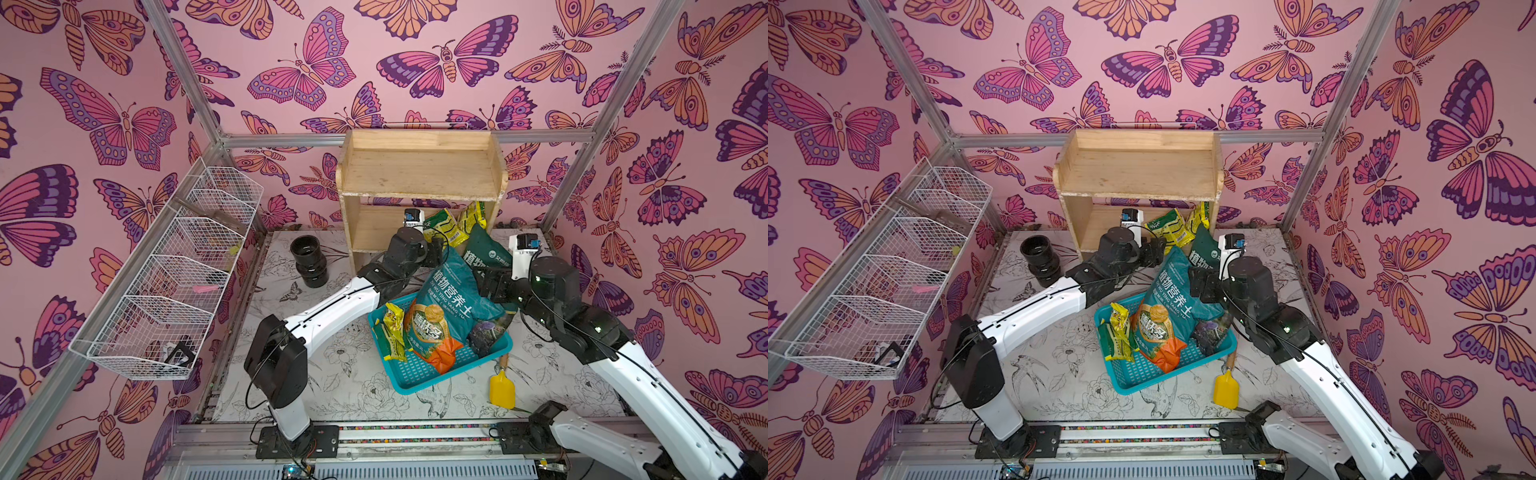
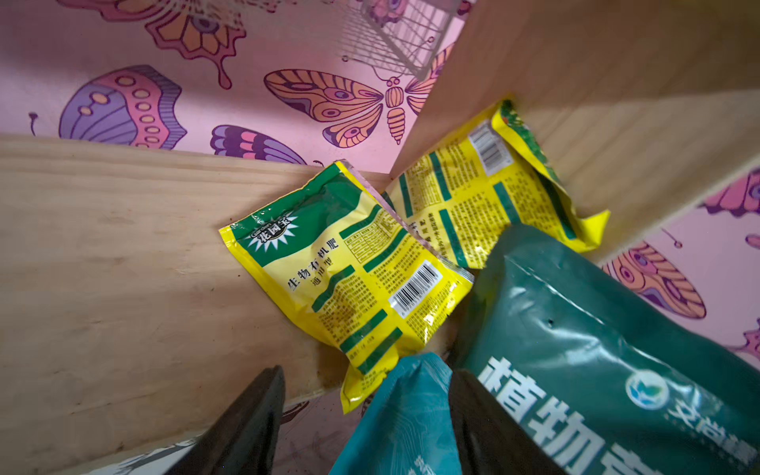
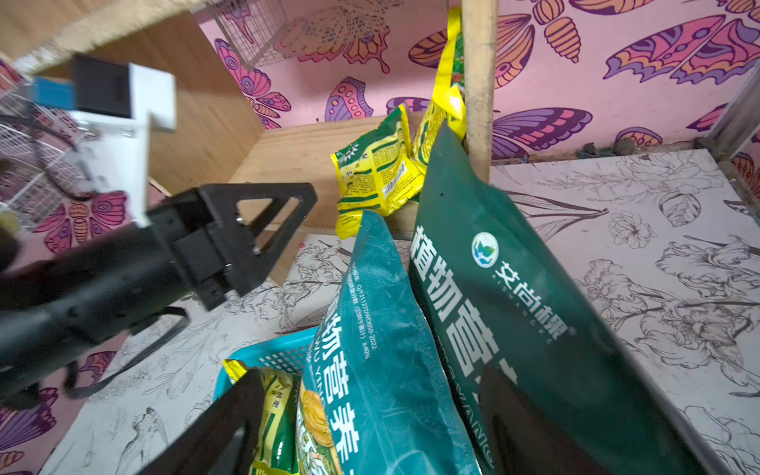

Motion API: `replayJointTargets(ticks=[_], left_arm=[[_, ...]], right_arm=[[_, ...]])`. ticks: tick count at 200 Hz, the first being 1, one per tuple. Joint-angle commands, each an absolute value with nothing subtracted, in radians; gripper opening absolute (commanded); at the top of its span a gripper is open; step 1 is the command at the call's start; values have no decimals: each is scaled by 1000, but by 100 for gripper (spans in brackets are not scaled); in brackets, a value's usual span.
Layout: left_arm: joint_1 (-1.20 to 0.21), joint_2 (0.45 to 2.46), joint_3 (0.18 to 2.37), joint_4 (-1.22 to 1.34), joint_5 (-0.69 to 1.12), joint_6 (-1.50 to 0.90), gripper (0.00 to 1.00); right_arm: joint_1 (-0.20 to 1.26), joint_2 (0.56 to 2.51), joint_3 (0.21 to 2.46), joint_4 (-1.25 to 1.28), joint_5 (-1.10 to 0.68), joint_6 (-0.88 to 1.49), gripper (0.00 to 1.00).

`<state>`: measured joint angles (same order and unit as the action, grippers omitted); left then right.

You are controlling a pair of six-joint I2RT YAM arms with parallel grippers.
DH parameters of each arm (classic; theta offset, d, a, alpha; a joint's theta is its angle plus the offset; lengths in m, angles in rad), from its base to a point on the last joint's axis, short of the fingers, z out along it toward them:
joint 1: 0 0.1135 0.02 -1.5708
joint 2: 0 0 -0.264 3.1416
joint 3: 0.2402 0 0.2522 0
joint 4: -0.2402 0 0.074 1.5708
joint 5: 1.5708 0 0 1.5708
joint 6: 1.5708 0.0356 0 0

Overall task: Take down the fertilizer bag from the shelf
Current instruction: Pick up the fertilizer bag from the shelf.

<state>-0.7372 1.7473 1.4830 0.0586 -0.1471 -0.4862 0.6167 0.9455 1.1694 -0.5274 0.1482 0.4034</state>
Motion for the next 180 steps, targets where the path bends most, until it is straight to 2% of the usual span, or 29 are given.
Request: replayJointTargets(ticks=[1,16,55,91,162,180], left_arm=[[-723,1780,1513,130,-116,-590,54],[-721,1801,1525,129,-106,-613,50],[-712,1850,1556,128,-51,-670,48],[-709,1893,1577,118,-23,-701,58],[-702,1938,1592,68,-20,-716,54],[-703,1911,1589,29,-41,-695,58]], right_arm=[[612,929,1227,-486,110,395,84],[611,942,1243,-496,106,388,84],[613,960,1240,-491,106,387,84],[611,947,1227,-481,124,387,84],[611,931,1207,-463,141,379,84],[612,930,1206,-462,140,376,84]])
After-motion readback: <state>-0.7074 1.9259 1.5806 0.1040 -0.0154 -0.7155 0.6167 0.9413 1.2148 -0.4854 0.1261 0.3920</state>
